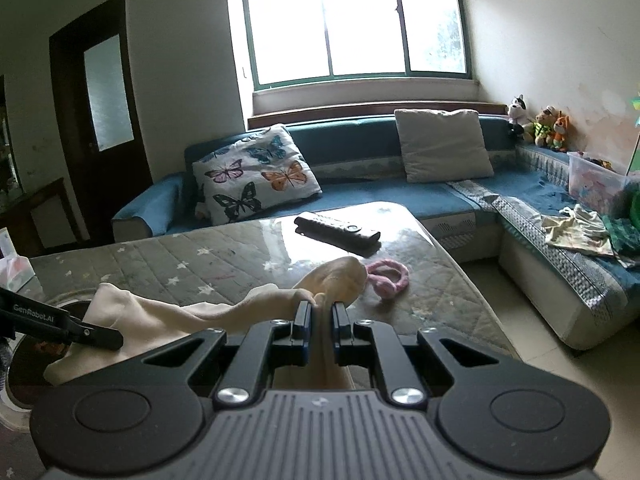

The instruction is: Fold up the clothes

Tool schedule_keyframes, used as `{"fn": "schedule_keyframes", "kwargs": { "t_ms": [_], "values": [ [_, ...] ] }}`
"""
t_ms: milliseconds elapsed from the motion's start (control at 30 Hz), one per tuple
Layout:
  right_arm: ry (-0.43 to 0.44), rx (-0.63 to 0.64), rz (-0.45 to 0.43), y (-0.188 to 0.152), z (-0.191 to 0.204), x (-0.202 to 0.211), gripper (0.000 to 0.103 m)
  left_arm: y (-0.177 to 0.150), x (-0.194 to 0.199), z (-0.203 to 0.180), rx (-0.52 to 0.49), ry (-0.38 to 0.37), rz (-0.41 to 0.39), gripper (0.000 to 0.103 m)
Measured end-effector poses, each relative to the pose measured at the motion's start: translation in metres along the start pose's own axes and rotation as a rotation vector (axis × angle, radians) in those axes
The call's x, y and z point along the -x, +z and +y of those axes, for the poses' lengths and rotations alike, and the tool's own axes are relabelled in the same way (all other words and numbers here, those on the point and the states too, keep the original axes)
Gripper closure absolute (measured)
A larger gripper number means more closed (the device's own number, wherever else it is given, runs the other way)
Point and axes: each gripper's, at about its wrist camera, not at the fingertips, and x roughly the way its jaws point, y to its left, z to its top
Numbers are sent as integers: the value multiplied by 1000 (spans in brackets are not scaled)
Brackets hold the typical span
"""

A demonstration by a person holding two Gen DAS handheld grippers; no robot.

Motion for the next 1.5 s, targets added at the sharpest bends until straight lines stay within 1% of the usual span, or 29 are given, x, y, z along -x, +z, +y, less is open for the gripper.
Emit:
{"fn": "schedule_keyframes", "kwargs": {
  "t_ms": [500, 600, 800, 867, 900, 967, 1000, 1033, 1067, 1133, 1167, 1233, 1300, 1367, 1400, 1467, 1500],
  "values": [
    [-29, -23, 45, -14, -15, -16, 93, -4, -18, 0, -12, 37, 38, 85],
    [-36, -26, 52, -16, -18, -19, 93, -4, -21, 1, -13, 48, 43, 82],
    [-38, -24, 65, -21, -19, -22, 92, -6, -23, 3, -17, 66, 44, 82],
    [-35, -23, 68, -22, -18, -22, 92, -7, -24, 4, -18, 73, 47, 78],
    [-34, -22, 68, -23, -17, -23, 90, -7, -24, 4, -18, 78, 47, 76],
    [-28, -23, 72, -24, -16, -23, 82, -8, -25, 6, -17, 86, 47, 70],
    [-26, -20, 71, -24, -14, -23, 74, -8, -25, 7, -16, 91, 47, 67],
    [-25, -14, 72, -25, -13, -23, 70, -8, -25, 8, -15, 95, 47, 66],
    [-24, -9, 72, -25, -11, -23, 68, -8, -25, 8, -16, 98, 47, 65],
    [-15, 4, 76, -27, -7, -23, 63, -9, -26, 9, -16, 106, 45, 59],
    [-10, 10, 78, -27, -6, -24, 61, -9, -25, 10, -18, 111, 44, 58],
    [-3, 21, 81, -29, -2, -24, 50, -9, -25, 11, -19, 118, 43, 54],
    [5, 29, 82, -31, 1, -23, 47, -9, -26, 12, -17, 127, 43, 50],
    [12, 32, 90, -33, 4, -23, 40, -10, -26, 14, -15, 138, 42, 48],
    [15, 36, 94, -34, 5, -24, 34, -10, -26, 15, -13, 143, 41, 46],
    [21, 44, 101, -37, 9, -24, 31, -10, -26, 17, -11, 150, 41, 43],
    [24, 47, 105, -39, 10, -25, 27, -10, -25, 17, -11, 153, 41, 41]
  ]
}}
